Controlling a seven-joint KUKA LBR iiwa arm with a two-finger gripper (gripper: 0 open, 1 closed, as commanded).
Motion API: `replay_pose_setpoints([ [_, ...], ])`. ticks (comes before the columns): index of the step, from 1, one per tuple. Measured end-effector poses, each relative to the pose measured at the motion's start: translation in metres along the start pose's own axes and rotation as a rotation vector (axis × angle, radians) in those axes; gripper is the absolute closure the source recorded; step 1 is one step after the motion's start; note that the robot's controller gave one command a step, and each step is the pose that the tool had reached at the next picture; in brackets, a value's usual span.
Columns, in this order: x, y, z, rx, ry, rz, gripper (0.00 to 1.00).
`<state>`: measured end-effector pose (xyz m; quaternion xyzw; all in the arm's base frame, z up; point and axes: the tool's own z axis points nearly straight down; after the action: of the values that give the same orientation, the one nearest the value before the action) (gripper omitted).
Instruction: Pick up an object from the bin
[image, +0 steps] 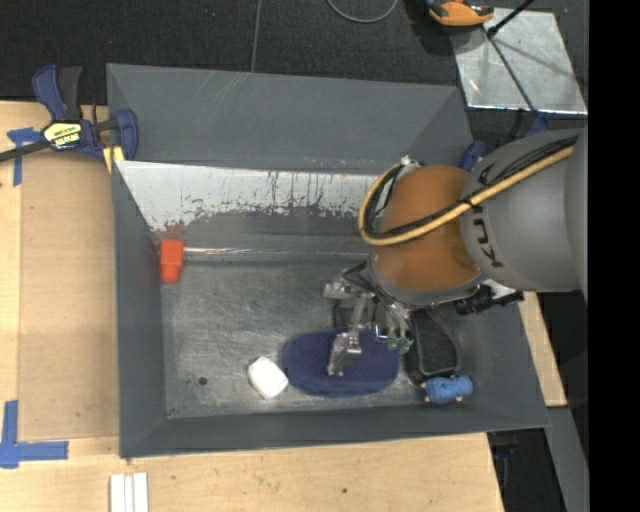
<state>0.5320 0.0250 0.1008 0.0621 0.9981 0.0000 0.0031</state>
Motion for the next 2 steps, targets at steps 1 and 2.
replay_pose_setpoints([
  [1, -0.0012, -0.0045, 0.0243, -0.004, 0.005, -0.03, 0.0],
  [2, -0.0026, -0.0031, 0.0205, -0.003, 0.006, -0.032, 0.0],
])
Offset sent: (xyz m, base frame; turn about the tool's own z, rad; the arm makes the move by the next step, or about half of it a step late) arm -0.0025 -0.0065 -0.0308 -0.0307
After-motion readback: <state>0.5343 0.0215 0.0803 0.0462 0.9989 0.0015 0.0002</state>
